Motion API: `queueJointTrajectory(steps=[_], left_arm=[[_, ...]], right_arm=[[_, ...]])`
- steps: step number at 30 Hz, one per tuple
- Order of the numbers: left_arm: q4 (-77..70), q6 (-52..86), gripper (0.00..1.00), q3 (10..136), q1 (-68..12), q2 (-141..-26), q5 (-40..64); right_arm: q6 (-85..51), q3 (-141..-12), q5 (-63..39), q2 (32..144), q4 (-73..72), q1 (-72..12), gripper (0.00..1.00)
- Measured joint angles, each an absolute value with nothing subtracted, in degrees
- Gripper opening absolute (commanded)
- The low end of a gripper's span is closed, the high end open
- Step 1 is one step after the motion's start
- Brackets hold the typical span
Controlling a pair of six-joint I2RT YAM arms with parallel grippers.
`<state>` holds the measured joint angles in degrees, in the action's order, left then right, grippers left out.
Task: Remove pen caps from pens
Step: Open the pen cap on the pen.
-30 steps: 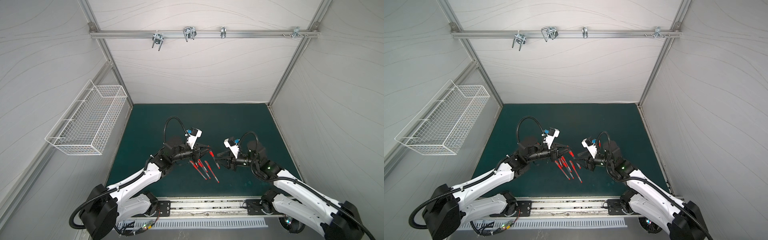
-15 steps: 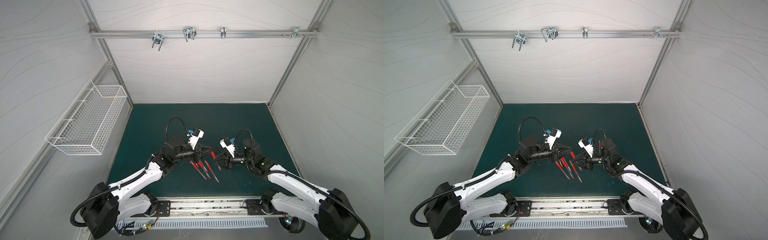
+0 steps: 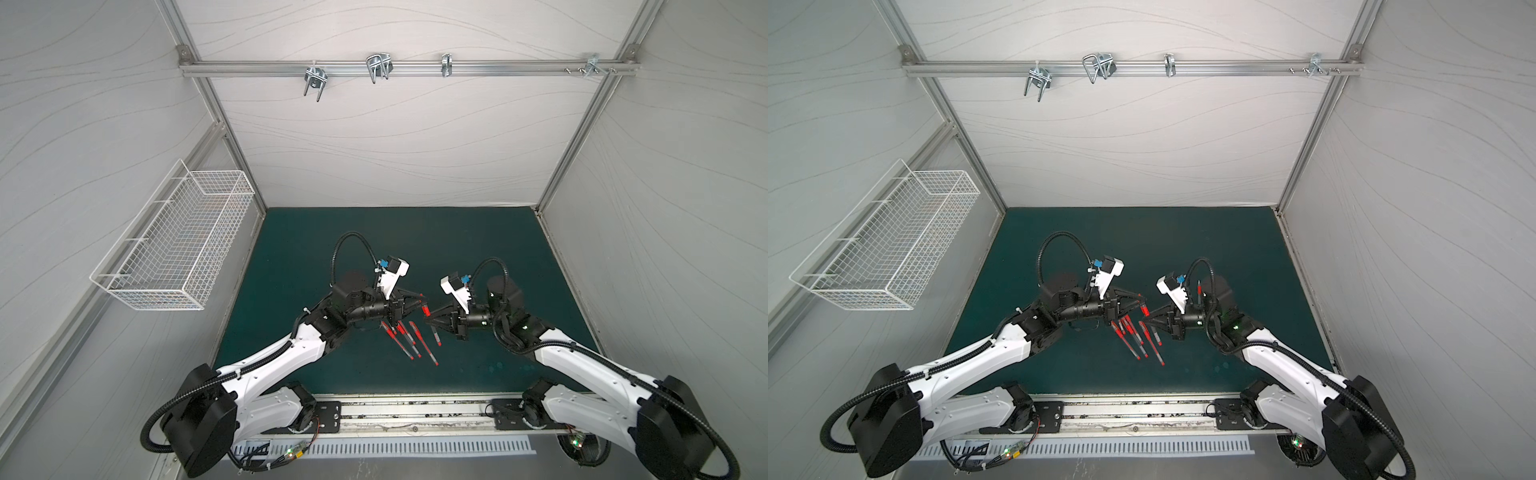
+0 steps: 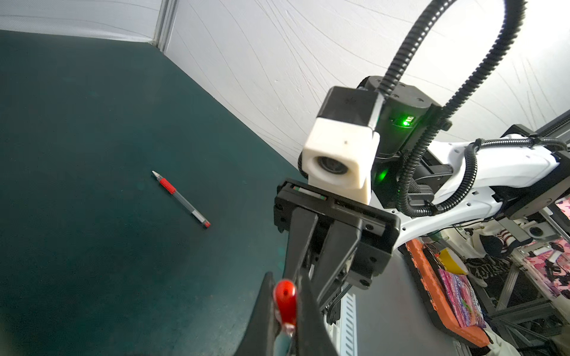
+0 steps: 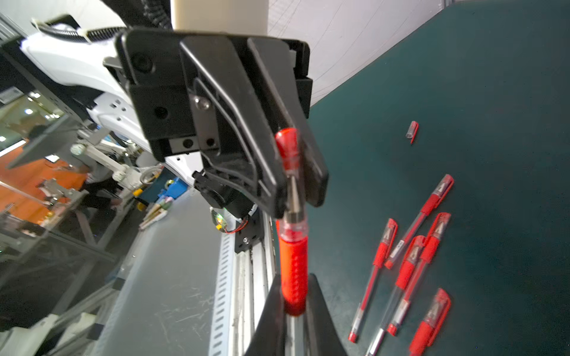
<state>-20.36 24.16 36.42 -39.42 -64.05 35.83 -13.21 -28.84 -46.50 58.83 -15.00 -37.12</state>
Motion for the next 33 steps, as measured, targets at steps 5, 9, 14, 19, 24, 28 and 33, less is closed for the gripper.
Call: queueJointTrajectory(steps=[5, 9, 14, 19, 24, 28, 33], left_arm=[[-16.8, 24.5, 0.0, 36.5, -39.4, -63.0, 31.2], [-13.5, 24.9, 0.0, 36.5, -39.9, -61.3, 26.9], [-11.5, 25.1, 0.0, 36.4, -40.5, -59.6, 24.1], [-11.5, 25.2, 0.0, 36.2, -40.6, -58.9, 23.4], [-12.4, 25.8, 0.0, 35.3, -40.1, -58.1, 24.1], [-13.3, 26.7, 0.0, 34.6, -39.8, -57.8, 25.5], [-13.6, 27.3, 0.0, 33.9, -39.4, -56.5, 26.6]], right_arm=[[-10.4, -28.8, -34.8, 57.8, -13.4, -42.7, 0.0], [-8.6, -28.2, -16.2, 55.0, -11.9, -51.2, 0.0], [-6.6, -28.1, 4.2, 54.3, -11.9, -61.1, 0.0], [-6.5, -28.1, 0.4, 54.5, -12.5, -58.4, 0.0], [-8.8, -27.0, -17.0, 55.9, -16.1, -50.2, 0.0], [-11.9, -25.4, -30.1, 57.9, -21.1, -44.5, 0.0], [-13.4, -25.1, -34.5, 58.7, -23.4, -43.4, 0.0]])
